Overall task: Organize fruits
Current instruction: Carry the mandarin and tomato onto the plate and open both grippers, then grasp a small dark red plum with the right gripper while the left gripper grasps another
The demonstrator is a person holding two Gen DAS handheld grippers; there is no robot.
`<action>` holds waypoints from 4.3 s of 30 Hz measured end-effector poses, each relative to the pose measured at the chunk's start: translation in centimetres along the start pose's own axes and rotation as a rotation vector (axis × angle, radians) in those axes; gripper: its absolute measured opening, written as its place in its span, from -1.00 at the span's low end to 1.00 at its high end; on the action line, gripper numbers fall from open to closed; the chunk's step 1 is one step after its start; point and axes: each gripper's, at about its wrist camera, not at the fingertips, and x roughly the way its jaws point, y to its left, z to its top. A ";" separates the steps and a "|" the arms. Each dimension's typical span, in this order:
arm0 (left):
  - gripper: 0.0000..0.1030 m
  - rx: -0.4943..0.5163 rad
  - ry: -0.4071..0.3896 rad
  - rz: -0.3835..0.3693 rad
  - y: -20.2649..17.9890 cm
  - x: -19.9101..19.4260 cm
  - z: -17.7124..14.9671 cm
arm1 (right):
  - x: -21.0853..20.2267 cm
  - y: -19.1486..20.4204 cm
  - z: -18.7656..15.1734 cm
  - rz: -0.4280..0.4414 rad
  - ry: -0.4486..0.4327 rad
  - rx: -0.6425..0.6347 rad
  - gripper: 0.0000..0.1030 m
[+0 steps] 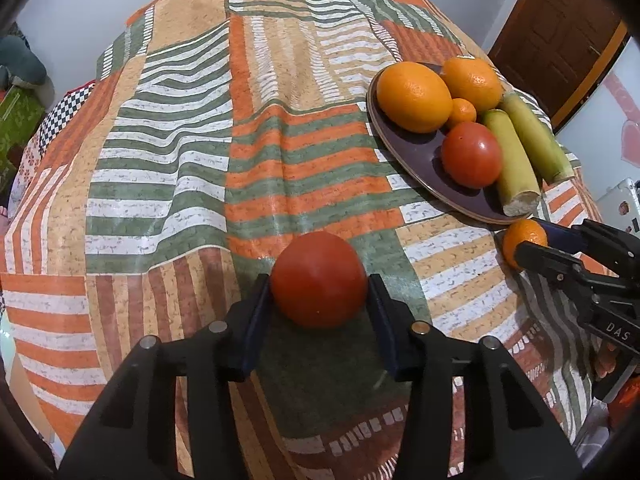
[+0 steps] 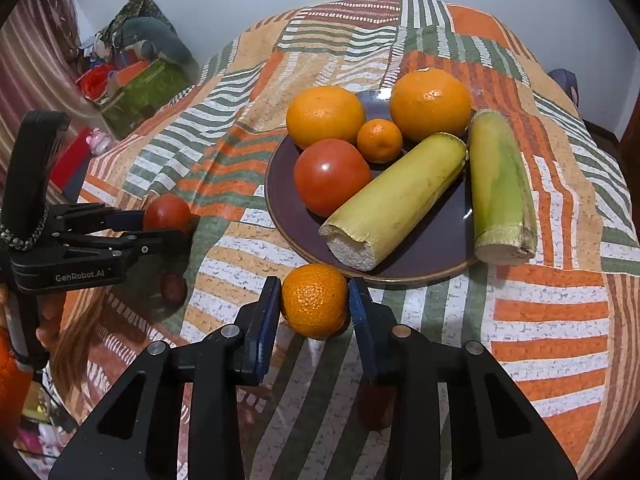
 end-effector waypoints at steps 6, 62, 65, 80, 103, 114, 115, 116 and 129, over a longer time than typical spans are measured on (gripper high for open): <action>-0.09 -0.003 -0.033 0.013 -0.6 -1.8 -0.1 | -1.7 -0.1 0.2 0.001 -0.037 -0.003 -0.38; -0.09 0.096 -0.117 -0.094 -12.8 1.1 10.2 | -2.8 -8.2 7.4 -0.020 -0.188 -0.013 -0.38; -0.09 0.095 -0.118 -0.106 -12.8 1.4 10.2 | -2.2 -8.3 7.3 -0.018 -0.176 -0.016 -0.38; -0.09 0.120 -0.162 -0.066 -13.3 -0.5 9.4 | -3.1 -8.1 7.2 -0.019 -0.177 0.006 -0.22; 0.03 0.002 -0.203 0.082 -7.6 -8.8 2.5 | -9.0 -4.9 2.7 -0.024 -0.186 -0.052 -0.21; 0.12 -0.029 -0.154 0.099 -5.6 -8.9 -1.8 | -7.3 -2.9 -0.6 -0.012 -0.094 -0.076 -0.21; 0.14 -0.032 -0.147 0.094 -5.5 -8.6 -2.1 | -7.1 -2.7 -0.8 -0.012 -0.084 -0.079 -0.21; 0.14 -0.032 -0.140 0.091 -5.4 -8.4 -2.3 | -6.4 -2.5 -1.1 -0.010 -0.068 -0.084 -0.21; 0.14 0.016 -0.032 0.074 -5.7 -4.2 -3.7 | -2.6 -2.6 -3.3 -0.008 0.039 -0.084 -0.44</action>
